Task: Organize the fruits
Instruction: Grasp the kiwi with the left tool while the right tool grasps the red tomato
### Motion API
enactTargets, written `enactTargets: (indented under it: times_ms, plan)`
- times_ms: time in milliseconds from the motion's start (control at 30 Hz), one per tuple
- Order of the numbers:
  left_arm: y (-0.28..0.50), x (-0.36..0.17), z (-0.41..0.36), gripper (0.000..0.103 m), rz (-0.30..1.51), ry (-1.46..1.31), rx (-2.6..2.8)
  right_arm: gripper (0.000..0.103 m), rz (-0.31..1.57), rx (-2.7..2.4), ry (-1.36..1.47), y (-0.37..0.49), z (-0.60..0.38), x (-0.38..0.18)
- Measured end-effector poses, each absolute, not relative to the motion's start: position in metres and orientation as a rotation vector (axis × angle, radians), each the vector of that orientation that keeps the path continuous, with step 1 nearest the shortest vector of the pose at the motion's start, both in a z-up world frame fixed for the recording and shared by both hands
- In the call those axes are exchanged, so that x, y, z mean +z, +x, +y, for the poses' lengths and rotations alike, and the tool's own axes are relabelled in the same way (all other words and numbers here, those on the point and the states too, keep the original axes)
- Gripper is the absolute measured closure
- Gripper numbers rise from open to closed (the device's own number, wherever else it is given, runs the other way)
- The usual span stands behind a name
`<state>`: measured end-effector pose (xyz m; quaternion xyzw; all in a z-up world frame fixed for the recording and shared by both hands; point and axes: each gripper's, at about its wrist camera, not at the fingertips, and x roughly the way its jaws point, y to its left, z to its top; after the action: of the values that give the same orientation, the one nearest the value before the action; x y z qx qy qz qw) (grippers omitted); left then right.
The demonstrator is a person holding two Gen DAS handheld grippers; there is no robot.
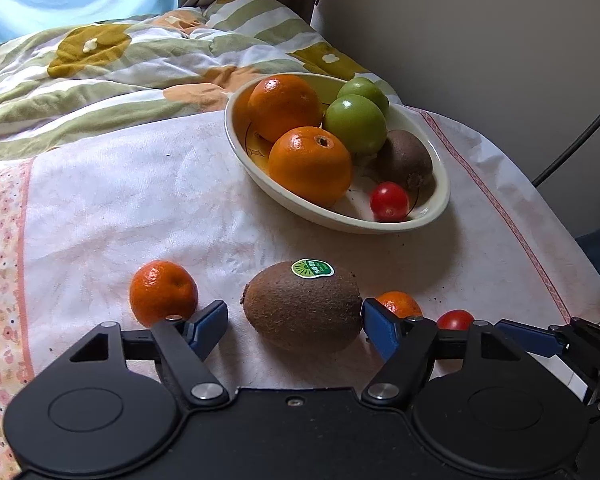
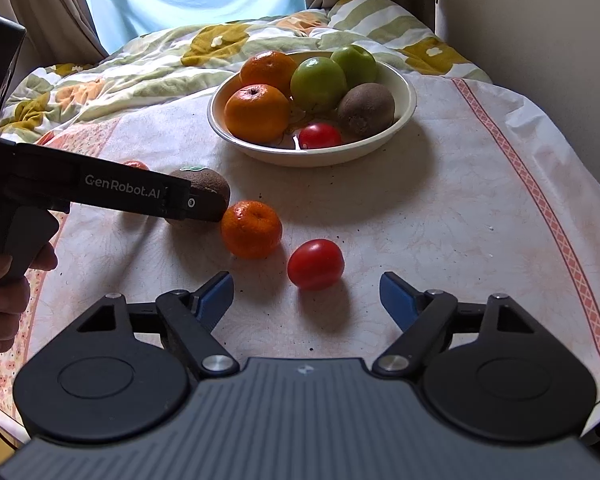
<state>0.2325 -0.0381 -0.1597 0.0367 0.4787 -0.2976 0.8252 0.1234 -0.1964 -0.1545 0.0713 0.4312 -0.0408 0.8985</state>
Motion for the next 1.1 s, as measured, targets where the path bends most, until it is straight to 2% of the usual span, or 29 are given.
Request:
enactTargets:
  times_ms: [100, 200, 1000, 1067, 1100]
  plan:
    - [0.233, -0.159, -0.04, 0.033, 1.01, 0.082, -0.651, 0.015, 0.902, -0.078, 0.151, 0.127, -0.197, -0.157]
    - [0.233, -0.159, -0.042, 0.033, 1.005, 0.095, -0.658, 0.021, 0.913, -0.074, 0.155, 0.13, -0.197, -0.16]
    - [0.203, -0.157, -0.025, 0.034, 0.971, 0.177, -0.634, 0.038, 0.909, -0.07, 0.137, 0.137, -0.204, -0.163]
    - [0.2, -0.157, -0.021, 0.034, 0.972, 0.173, -0.629, 0.04, 0.906, -0.065, 0.132, 0.139, -0.203, -0.162]
    - [0.198, -0.156, -0.02, 0.034, 0.971, 0.174, -0.625, 0.047, 0.908, -0.06, 0.129, 0.14, -0.203, -0.163]
